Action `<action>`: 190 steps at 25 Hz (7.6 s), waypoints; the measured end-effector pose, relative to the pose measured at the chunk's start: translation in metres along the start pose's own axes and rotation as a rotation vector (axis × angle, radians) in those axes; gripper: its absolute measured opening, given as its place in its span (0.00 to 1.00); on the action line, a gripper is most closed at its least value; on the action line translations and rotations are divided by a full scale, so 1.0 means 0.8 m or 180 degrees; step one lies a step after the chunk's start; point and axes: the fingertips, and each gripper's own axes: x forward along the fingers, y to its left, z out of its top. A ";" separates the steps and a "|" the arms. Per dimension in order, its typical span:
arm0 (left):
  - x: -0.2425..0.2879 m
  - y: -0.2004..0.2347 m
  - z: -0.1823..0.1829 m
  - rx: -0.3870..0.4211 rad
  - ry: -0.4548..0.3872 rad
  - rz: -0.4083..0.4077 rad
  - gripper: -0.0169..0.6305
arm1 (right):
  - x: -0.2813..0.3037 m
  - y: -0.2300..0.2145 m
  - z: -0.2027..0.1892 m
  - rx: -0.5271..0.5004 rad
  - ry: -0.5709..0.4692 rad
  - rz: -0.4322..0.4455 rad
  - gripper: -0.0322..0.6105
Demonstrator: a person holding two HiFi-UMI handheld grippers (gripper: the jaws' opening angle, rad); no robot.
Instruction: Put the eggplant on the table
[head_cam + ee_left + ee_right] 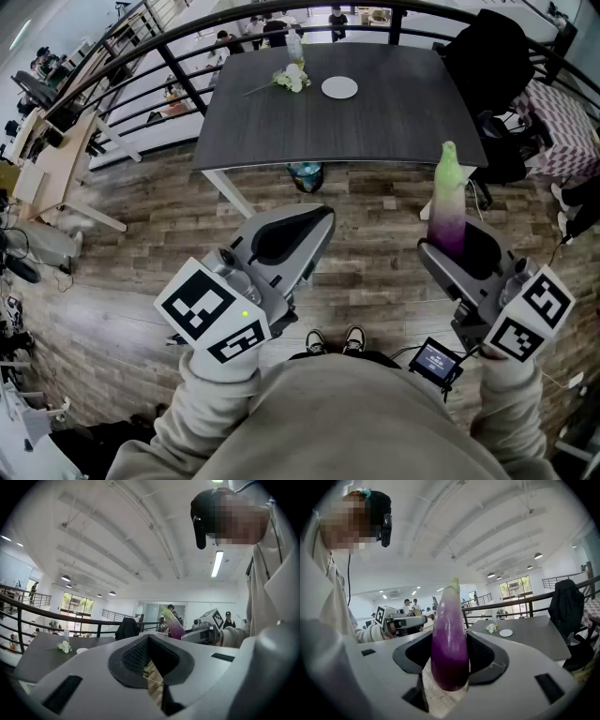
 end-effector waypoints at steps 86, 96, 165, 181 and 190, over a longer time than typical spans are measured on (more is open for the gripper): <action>0.130 0.337 0.032 -0.0015 0.0009 -0.0459 0.03 | 0.293 -0.178 0.093 0.0162 0.0052 -0.0239 0.41; 0.103 0.390 0.026 -0.0168 -0.0066 -0.0404 0.03 | 0.356 -0.177 0.113 0.0104 0.0123 -0.0119 0.41; 0.428 0.629 0.092 -0.0059 0.0272 -0.0517 0.03 | 0.522 -0.523 0.230 0.0436 0.0185 0.0021 0.41; 0.413 0.698 0.063 -0.0250 0.0293 -0.0593 0.03 | 0.604 -0.520 0.232 0.0374 0.0440 -0.0046 0.41; 0.402 0.685 0.061 -0.0303 0.0236 -0.0379 0.03 | 0.614 -0.527 0.239 0.0335 0.0506 0.0148 0.41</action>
